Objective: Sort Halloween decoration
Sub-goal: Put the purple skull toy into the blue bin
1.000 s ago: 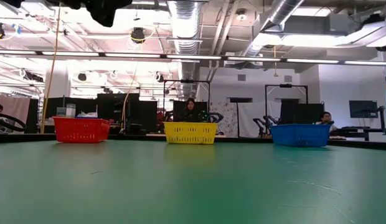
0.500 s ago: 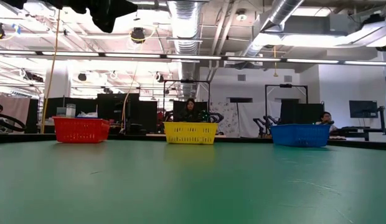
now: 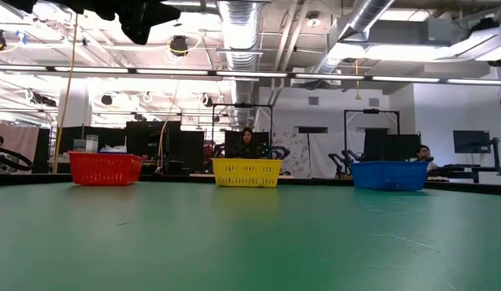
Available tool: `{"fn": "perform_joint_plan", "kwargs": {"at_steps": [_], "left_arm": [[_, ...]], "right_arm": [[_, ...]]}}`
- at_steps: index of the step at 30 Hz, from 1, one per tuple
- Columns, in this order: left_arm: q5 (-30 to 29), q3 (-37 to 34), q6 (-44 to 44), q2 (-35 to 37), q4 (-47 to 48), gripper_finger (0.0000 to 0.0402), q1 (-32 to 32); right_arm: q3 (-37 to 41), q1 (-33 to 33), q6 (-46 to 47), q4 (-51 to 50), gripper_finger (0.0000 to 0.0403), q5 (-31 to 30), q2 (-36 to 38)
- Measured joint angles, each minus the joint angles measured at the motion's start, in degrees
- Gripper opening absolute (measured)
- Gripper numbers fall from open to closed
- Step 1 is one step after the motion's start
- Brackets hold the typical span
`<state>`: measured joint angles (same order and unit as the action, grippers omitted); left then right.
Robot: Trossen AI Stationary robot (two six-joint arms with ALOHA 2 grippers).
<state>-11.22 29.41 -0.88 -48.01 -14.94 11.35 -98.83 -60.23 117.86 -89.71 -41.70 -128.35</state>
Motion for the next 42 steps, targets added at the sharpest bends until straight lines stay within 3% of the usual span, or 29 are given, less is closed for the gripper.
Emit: {"fn": "perform_joint_plan", "kwargs": {"at_steps": [5,6,10,14,17,21,30,42], "left_arm": [[0.3,0.0,-0.6,0.0,0.0,0.0177,0.0],[0.4,0.0,-0.3,0.0,0.1,0.0177,0.0],[5.3,0.0,1.0,-0.9,0.4,0.0177,0.0],[8.6,0.0,0.4,-2.9,0.3,0.0177,0.6],[8.4,0.0,-0.8,-5.0,0.1,0.0177,1.0],[9.0,0.0,-1.4,-7.8,-0.6,0.0177,1.1],[10.0,0.0,-3.4,-9.2,-3.0,0.0177,1.1],[9.9,0.0,-3.9,-9.2,-4.5,0.0177,0.9]], "right_arm": [[0.0,0.6,-8.9,0.2,0.0202,-0.7,10.4],[0.0,1.0,-12.3,1.5,0.0201,2.0,12.7],[0.0,2.3,-23.9,10.7,0.0201,23.8,19.7],[-0.1,2.1,-25.6,20.0,0.0201,33.6,22.3],[0.0,2.6,-19.6,19.2,0.0201,39.0,22.0],[1.3,4.5,-14.5,18.4,0.0203,42.6,21.2],[13.1,5.7,-13.7,32.9,0.0212,47.8,21.2],[22.0,5.9,-12.9,40.2,0.0212,47.9,21.2]]}}
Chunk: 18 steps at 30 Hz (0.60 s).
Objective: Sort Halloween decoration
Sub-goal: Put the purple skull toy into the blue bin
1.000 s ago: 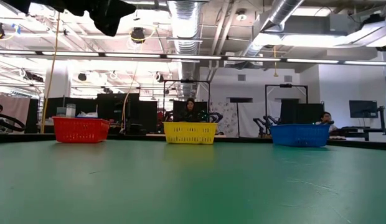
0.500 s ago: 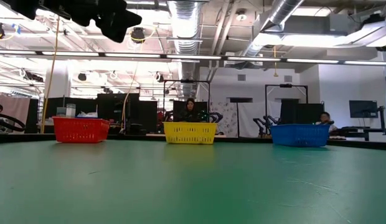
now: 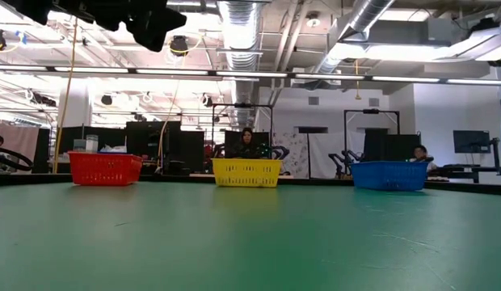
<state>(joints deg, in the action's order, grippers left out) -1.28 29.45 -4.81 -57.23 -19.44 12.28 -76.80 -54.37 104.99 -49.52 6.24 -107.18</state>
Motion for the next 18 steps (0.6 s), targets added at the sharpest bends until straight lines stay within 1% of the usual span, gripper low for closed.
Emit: {"fn": "perform_joint_plan", "kwargs": {"at_steps": [10,18], "left_arm": [[0.0,0.0,0.0,0.0,0.4,0.0177,0.0],[0.0,0.0,0.0,0.0,0.4,0.0177,0.0]], "right_arm": [[3.2,-0.2,0.0,1.3,0.0212,0.0,0.0],[3.3,-0.3,0.0,2.2,0.0212,-0.1,0.0]]}}
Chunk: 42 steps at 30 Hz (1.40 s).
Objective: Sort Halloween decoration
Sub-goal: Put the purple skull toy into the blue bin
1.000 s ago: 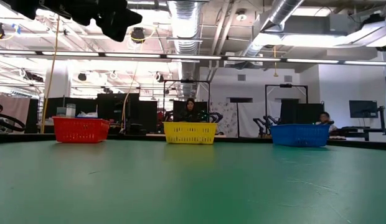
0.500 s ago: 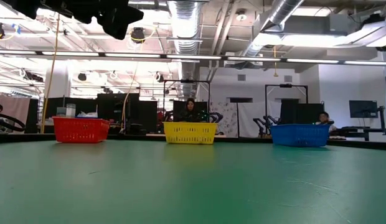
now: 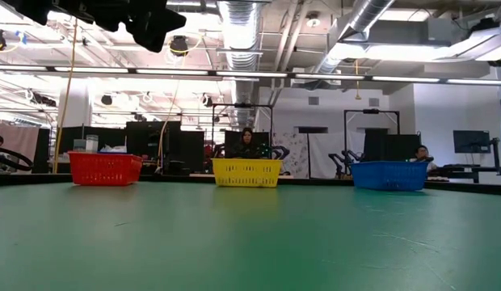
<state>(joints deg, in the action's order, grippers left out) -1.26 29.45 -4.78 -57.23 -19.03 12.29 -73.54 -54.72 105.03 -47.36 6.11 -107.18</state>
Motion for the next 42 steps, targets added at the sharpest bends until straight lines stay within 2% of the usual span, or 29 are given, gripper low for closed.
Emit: {"fn": "perform_joint_plan", "kwargs": {"at_steps": [20,24,30,42], "left_arm": [[0.0,0.0,0.0,0.0,0.0,0.0177,0.0],[0.0,0.0,0.0,0.0,0.0,0.0177,0.0],[0.1,0.0,0.0,0.0,0.0,0.0177,0.0],[0.0,0.0,-0.1,0.0,0.0,0.0177,0.0]], "right_arm": [[-0.1,-0.4,-0.4,0.0,0.0212,-1.6,-1.1],[-0.2,0.0,-3.5,2.4,0.0212,1.8,-4.0],[-0.3,0.8,-4.9,3.6,0.0212,3.2,-4.9],[-0.7,2.0,-6.8,1.8,0.0179,3.0,-4.9]]}}
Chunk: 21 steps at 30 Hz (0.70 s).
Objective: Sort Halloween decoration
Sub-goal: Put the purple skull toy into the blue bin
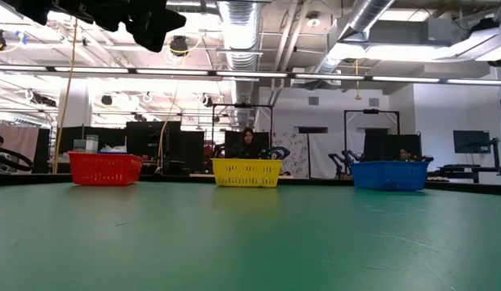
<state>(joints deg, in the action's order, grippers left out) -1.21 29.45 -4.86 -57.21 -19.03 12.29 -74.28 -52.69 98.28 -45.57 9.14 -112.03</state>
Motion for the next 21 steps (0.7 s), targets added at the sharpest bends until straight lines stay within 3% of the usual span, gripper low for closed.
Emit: {"fn": "perform_joint_plan", "kwargs": {"at_steps": [10,21], "left_arm": [[0.0,0.0,0.0,0.0,0.1,0.0177,0.0],[0.0,0.0,-0.1,0.0,0.3,0.0177,0.0]], "right_arm": [[-1.3,3.4,-5.0,-2.3,0.0183,-1.5,-0.2],[-1.4,5.0,-6.7,-2.7,0.0159,-0.6,-0.2]]}}
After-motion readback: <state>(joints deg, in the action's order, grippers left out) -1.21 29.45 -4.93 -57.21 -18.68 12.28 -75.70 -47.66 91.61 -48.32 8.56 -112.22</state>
